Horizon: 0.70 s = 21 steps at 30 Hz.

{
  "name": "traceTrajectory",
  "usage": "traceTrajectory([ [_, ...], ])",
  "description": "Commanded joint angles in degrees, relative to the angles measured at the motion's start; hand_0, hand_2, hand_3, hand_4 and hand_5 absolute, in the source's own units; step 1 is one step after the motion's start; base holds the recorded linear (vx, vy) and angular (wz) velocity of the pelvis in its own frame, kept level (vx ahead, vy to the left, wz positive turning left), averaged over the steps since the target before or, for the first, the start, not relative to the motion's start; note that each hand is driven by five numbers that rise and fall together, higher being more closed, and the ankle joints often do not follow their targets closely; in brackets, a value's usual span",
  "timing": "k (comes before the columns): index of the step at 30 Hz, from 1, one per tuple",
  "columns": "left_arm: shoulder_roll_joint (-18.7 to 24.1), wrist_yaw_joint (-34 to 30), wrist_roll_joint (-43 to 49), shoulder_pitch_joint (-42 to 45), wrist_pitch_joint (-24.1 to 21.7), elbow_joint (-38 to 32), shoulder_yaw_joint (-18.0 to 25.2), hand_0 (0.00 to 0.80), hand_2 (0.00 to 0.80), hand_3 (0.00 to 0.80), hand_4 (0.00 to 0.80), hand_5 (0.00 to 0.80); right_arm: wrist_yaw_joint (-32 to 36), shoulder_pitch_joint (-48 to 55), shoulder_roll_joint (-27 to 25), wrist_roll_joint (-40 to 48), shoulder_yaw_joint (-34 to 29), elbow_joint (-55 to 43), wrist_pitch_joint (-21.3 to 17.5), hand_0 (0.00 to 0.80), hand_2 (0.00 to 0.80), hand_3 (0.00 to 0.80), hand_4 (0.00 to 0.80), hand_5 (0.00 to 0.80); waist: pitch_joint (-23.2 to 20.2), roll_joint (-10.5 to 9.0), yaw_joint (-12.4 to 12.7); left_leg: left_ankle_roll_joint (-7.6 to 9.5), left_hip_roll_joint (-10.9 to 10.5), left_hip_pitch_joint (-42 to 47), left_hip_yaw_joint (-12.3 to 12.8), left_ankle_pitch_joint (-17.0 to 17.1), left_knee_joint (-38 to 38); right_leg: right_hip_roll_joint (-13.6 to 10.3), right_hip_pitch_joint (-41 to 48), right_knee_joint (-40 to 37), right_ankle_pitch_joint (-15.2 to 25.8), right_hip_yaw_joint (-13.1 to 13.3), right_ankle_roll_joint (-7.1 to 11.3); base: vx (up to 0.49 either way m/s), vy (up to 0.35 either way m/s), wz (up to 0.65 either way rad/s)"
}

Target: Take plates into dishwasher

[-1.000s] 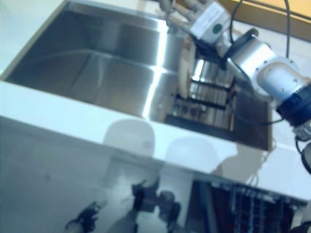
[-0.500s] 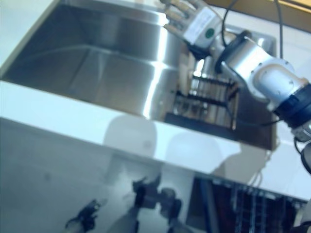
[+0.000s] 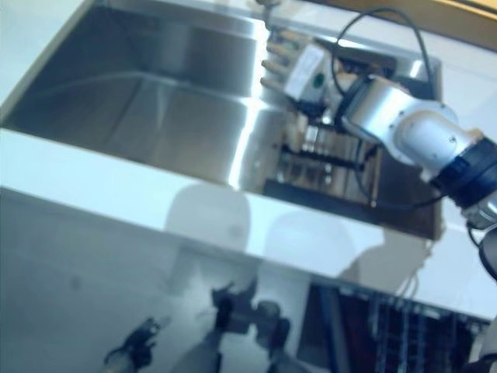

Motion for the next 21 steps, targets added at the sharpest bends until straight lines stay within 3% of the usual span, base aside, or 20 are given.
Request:
traceTrajectory([
  [1,1.15,-0.65,-1.89,0.74,-1.49,-0.64,0.37,0.0,0.0,0.0,0.0,0.0,2.5,-3.49,-1.39,-3.95,3.54,-0.07,-1.05,0.618,0.618,0.618,0.618,0.618,0.36,-0.87,0.97,1.38,-0.98,-0.06,1.92,-2.86,-0.27,-0.56,-0.69,-0.04,-0.49,-1.29,1.83,0.0,0.0,0.0],
  [2,1.17,-0.75,-1.88,0.75,-1.51,-0.65,0.43,0.0,0.0,0.0,0.0,0.0,2.9,-3.17,-1.25,-5.16,3.49,0.25,-1.35,0.8,0.8,0.8,0.8,0.8,0.36,-0.86,1.0,1.39,-0.97,-0.08,1.94,-2.85,-0.27,-0.57,-0.7,-0.04,-0.48,-1.34,1.82,0.0,0.0,0.0],
  [12,0.84,-0.99,-2.15,0.97,-1.88,-0.46,1.22,0.0,0.0,0.0,0.0,0.0,9.09,-1.22,0.32,-12.89,1.86,2.92,-4.18,0.8,0.8,0.8,0.8,0.8,0.3,-1.38,1.11,1.21,-0.78,-0.18,2.41,-2.66,-0.27,-0.55,-0.73,-0.04,-0.41,-1.57,1.69,0.0,0.0,0.0],
  [21,0.9,-0.68,-1.78,1.43,-1.6,-0.96,1.53,0.0,0.0,0.0,0.0,0.0,6.06,-0.96,0.25,-13.66,0.18,6.15,-1.08,0.8,0.8,0.8,0.8,0.8,-0.3,-1.68,1.02,1.25,-0.74,0.2,2.68,-2.82,-0.27,-0.51,-0.43,-0.04,-0.46,-1.42,1.75,0.0,0.0,0.0],
])
